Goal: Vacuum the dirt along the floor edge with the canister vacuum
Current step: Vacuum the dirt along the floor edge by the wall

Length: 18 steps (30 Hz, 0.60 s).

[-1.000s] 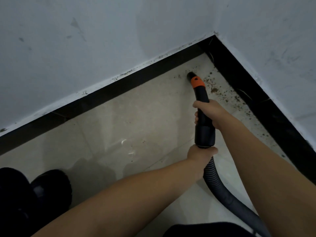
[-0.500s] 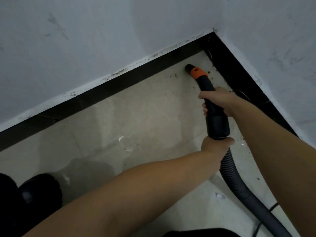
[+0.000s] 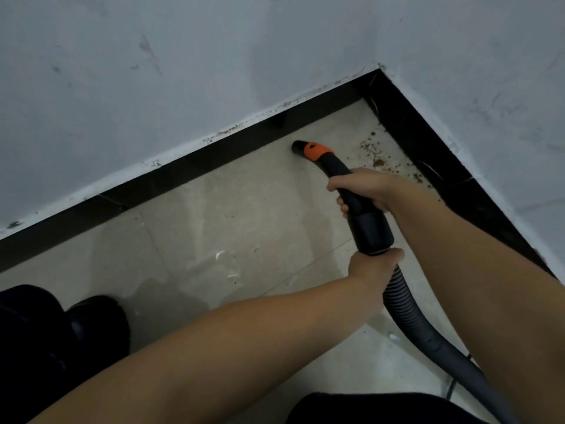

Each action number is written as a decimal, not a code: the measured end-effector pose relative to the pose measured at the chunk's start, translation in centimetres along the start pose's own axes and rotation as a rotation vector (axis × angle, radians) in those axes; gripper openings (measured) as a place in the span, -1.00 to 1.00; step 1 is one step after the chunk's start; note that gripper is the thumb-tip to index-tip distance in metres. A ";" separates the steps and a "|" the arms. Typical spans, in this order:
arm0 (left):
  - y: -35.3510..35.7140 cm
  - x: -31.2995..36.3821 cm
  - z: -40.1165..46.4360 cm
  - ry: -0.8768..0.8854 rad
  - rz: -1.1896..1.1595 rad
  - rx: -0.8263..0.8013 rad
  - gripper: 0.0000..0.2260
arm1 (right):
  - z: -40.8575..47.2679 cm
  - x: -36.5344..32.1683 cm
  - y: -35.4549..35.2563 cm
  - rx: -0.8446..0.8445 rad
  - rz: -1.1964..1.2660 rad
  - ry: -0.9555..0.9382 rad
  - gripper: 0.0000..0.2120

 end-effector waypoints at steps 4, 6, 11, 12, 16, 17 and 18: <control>-0.7 -3.1 -0.9 -0.016 0.025 -0.003 -0.79 | -1.7 2.3 1.1 0.015 -0.015 0.006 -0.88; -0.9 -4.6 -1.5 -0.039 0.029 -0.006 -0.77 | -2.6 3.8 1.0 0.066 0.016 0.022 -0.89; -1.8 -7.5 -2.0 -0.040 0.171 -0.028 -0.85 | -4.5 8.1 -0.7 0.265 0.188 0.101 -0.88; -2.0 -7.8 -2.0 -0.039 0.218 -0.039 -0.88 | -4.9 9.0 -1.1 0.304 0.234 0.117 -0.88; -2.5 -9.0 -2.3 -0.040 0.386 -0.090 -0.82 | -6.4 12.6 -2.5 0.446 0.398 0.177 -0.85; -2.5 -9.3 -2.4 -0.041 0.419 -0.099 -0.82 | -6.7 13.5 -2.7 0.480 0.432 0.189 -0.84; -2.6 -9.7 -2.3 -0.042 0.448 -0.100 -0.81 | -7.0 14.2 -2.9 0.510 0.461 0.198 -0.84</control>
Point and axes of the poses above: each hand's wrist, its own z-axis towards the middle knuckle, its own y-axis out of the palm, x = y × z, the point moved 6 cm from there along z, towards the middle knuckle, and after that the axes turned 11 degrees about x, right-handed, at the moved point
